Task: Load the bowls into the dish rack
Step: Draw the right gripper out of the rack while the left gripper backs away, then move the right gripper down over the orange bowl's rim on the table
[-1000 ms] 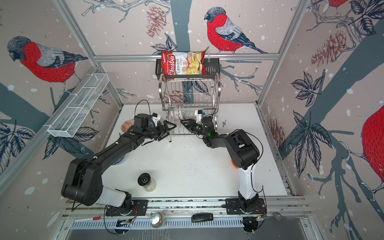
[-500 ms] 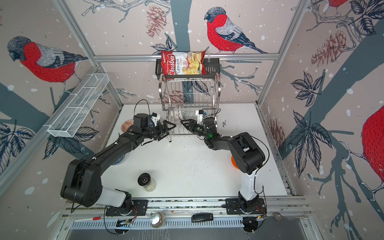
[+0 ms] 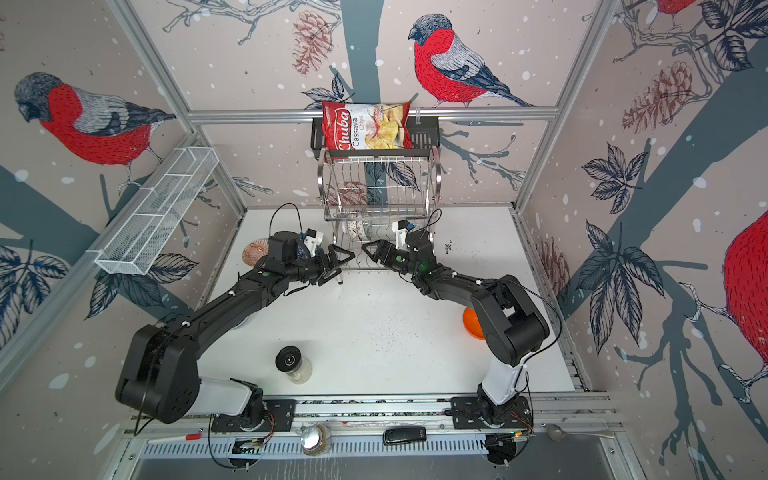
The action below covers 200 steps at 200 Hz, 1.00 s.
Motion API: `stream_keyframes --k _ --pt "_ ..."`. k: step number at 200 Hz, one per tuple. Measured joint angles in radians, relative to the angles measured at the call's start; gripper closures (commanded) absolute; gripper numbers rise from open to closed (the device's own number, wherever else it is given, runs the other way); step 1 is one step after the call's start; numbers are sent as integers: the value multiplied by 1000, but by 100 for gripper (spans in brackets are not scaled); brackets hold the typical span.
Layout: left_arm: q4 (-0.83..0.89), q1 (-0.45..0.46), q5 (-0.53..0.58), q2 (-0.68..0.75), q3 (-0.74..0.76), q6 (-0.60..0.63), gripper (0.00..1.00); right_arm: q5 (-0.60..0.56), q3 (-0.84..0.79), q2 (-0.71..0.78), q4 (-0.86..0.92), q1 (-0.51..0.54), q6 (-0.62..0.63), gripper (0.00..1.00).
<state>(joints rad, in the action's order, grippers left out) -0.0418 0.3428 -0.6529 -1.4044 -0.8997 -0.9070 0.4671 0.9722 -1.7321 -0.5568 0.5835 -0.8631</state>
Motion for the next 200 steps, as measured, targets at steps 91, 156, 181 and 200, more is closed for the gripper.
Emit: stream_keyframes --k 91,156,181,200 --pt "-6 141 93 55 24 -37 3 -164 -100 290 244 18 136 1" --pt "11 264 219 126 41 -100 3 -428 -114 525 575 -30 148 1" --pt "16 320 243 123 37 -114 3 -521 -127 593 707 -60 125 0" --pt "17 370 268 93 20 -117 3 -568 -153 651 813 -95 97 1"
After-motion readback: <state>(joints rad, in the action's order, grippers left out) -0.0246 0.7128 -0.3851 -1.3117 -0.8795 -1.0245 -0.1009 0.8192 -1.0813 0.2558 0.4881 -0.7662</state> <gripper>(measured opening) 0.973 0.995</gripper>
